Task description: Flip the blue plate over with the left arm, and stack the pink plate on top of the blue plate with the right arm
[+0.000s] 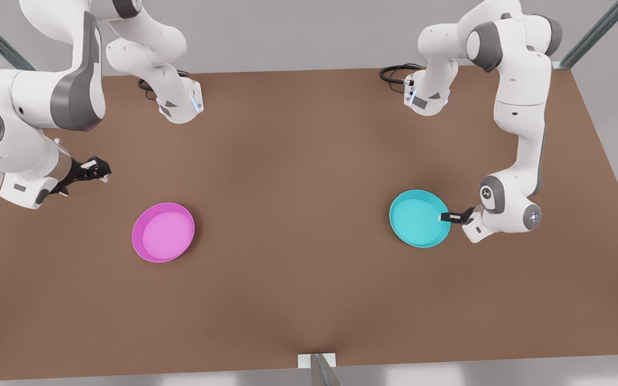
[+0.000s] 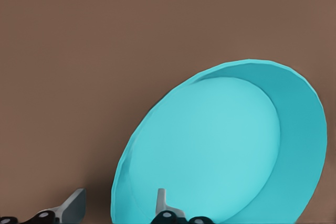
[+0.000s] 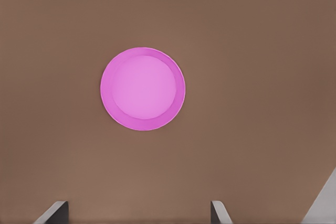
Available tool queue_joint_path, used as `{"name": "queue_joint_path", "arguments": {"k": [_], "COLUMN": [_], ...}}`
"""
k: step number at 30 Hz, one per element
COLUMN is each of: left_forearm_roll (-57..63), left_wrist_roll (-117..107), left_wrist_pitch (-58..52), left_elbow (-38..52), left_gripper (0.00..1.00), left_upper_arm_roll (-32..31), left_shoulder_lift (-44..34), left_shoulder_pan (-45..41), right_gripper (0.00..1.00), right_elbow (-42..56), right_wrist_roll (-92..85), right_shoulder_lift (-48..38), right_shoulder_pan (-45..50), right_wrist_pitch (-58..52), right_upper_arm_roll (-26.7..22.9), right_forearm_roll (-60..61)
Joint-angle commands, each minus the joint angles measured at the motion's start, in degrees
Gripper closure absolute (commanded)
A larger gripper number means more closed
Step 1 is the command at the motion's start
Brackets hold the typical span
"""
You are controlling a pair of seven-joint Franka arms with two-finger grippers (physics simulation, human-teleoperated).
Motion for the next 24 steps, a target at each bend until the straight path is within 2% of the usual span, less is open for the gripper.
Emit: {"name": "queue_joint_path", "arguments": {"k": [1, 7, 13, 15, 16, 21, 24], "left_forearm_roll": [-0.56, -1.27, -1.44, -1.35, -1.35, -1.27, 0.14], "left_wrist_roll": [17.76, 17.76, 17.76, 16.71, 16.71, 16.01, 7.4], "left_wrist_pitch": [0.92, 1.19, 2.15, 2.07, 1.98, 1.98, 1.1], "left_elbow": [0.07, 0.33, 0.68, 0.68, 0.68, 0.77, 3.58], "left_gripper": [0.33, 0.53, 0.54, 0.75, 0.77, 0.79, 0.79], "left_upper_arm_roll": [0.0, 0.0, -0.09, -0.09, -0.09, -0.09, -0.18], "left_shoulder_lift": [0.06, 0.76, 1.81, 1.64, 1.55, 1.29, -0.47], "left_shoulder_pan": [-0.03, -0.03, -0.12, -0.12, -0.2, -0.64, -2.14], "right_gripper": [0.0, 0.0, 0.0, 0.0, 0.0, 0.0, 0.0], "right_elbow": [0.03, 0.12, 0.12, 0.38, 0.38, 0.38, 0.38], "right_wrist_roll": [1.99, 2.07, 2.07, 2.16, 2.16, 2.16, 2.16], "right_shoulder_lift": [0.0, 0.09, 0.09, 0.18, 0.18, 0.18, 0.18], "right_shoulder_pan": [0.17, 0.09, 0.0, 0.0, 0.0, 0.0, 0.09], "right_wrist_pitch": [-0.08, -0.08, -0.08, -0.08, -0.17, -0.17, -0.17], "right_upper_arm_roll": [-0.07, -0.07, -0.07, -0.07, -0.07, -0.07, -0.07], "right_forearm_roll": [-0.21, -0.21, -0.22, -0.21, -0.21, -0.21, -0.21]}}
